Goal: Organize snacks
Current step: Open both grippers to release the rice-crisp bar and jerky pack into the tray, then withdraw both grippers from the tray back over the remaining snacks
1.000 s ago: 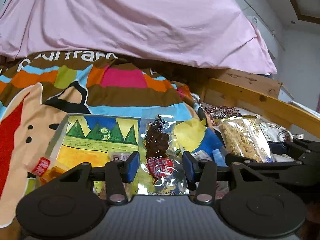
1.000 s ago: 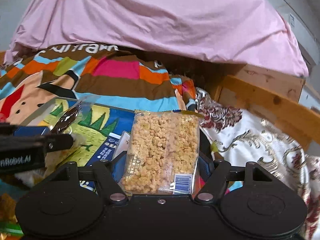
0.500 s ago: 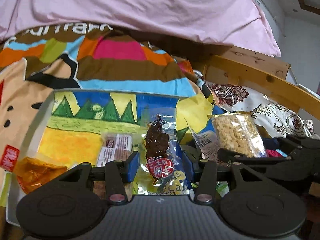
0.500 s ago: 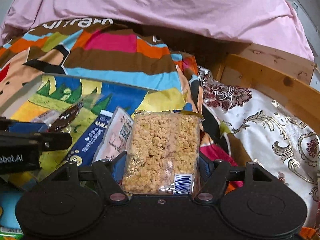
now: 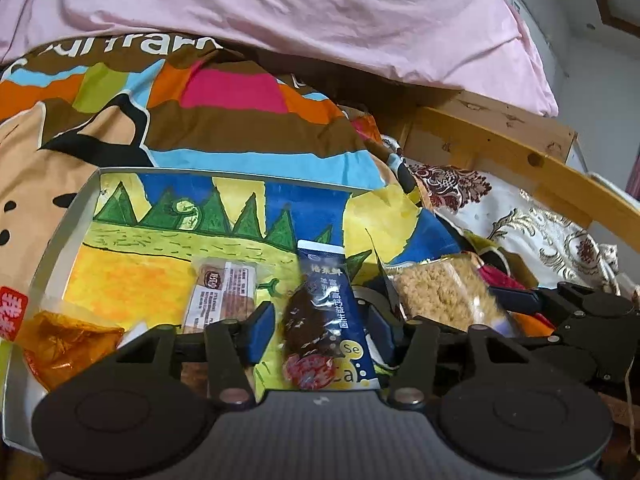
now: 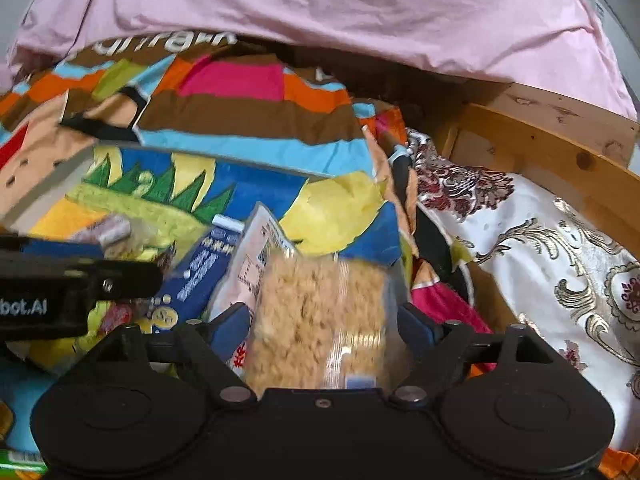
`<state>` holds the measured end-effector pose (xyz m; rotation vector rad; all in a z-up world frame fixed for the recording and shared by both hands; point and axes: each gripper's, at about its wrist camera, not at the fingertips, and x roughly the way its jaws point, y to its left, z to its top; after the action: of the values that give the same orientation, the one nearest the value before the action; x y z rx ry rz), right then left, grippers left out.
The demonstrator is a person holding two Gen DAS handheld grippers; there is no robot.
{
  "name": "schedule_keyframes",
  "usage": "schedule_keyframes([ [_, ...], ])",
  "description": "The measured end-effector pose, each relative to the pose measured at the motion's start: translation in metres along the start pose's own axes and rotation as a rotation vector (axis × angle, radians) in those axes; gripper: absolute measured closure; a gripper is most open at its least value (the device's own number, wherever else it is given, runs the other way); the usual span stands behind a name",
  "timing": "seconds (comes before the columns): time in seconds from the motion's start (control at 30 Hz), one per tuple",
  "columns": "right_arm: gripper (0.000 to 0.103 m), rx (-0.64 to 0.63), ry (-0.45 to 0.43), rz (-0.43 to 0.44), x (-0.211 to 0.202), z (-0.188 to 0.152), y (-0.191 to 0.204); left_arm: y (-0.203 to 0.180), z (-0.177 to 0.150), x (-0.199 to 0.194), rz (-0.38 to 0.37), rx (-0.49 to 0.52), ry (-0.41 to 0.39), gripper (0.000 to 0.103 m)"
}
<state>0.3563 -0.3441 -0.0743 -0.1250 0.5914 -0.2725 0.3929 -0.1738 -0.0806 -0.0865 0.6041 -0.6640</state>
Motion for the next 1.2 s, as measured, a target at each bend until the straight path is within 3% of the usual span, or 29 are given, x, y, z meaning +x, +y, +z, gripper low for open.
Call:
schedule_keyframes([
  [0.2,0.015,0.079,-0.052,-0.004,-0.024,0.013,-0.02,-0.003,0.006,-0.018,-0.027,-0.047,-0.03,0.025],
  [0.57,0.003,0.13,-0.207,0.039,-0.104,0.029,-0.043,-0.018,0.032,-0.086,0.054,-0.068,-0.15,0.005],
  [0.9,0.001,0.116,-0.321,0.083,-0.181,0.021,-0.05,-0.046,0.036,-0.16,0.152,-0.012,-0.264,0.001],
  [1.2,0.001,0.152,-0.344,0.125,-0.243,-0.008,-0.056,-0.057,0.011,-0.222,0.272,-0.028,-0.316,0.0],
])
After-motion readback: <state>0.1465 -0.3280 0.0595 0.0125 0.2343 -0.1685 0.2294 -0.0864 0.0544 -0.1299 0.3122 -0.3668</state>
